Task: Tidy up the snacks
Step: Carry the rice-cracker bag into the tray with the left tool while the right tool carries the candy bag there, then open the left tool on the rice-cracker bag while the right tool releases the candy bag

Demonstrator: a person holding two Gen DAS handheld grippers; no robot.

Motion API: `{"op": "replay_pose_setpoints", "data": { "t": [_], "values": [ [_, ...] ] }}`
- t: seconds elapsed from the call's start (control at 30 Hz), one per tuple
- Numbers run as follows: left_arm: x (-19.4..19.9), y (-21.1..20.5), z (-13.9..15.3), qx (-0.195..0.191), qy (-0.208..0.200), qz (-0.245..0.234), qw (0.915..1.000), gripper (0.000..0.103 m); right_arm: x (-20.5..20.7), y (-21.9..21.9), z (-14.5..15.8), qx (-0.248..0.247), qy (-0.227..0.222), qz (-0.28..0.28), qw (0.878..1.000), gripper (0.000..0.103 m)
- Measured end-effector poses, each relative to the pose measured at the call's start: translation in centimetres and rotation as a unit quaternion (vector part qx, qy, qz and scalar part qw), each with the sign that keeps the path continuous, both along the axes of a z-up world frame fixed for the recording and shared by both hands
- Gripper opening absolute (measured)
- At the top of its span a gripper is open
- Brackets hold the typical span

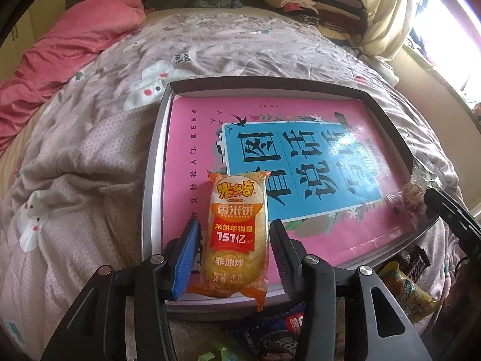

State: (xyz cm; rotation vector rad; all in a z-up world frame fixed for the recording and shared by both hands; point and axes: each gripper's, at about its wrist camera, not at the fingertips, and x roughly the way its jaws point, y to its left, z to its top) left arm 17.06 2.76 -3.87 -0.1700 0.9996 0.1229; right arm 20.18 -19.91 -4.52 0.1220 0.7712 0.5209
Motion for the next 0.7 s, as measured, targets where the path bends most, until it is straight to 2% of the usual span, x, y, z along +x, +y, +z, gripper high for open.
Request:
{"op": "replay_pose_setpoints", "data": {
  "t": [0.13,0.63,0.7],
  "values": [
    [-0.4,0.2,0.4,-0.002,-0.008,0.004,1.0000,0.056,-0.3,-0.3,0.5,0.004,-0.013,-0.003,1.000,0.045],
    [-2.7,1.0,3.7,-0.008,-0.056,0.012,0.9983,0.059,-1.3,-1.4,2.1,0.032,-0.043,-0.004,0.999,0.050],
    [-3.0,1.1,4.0,-0.006,-0.060,0.014,0.9981,0.065,-1.5,-1.3,2.3,0.032,-0.047,-0.003,0.998,0.051]
  ]
}}
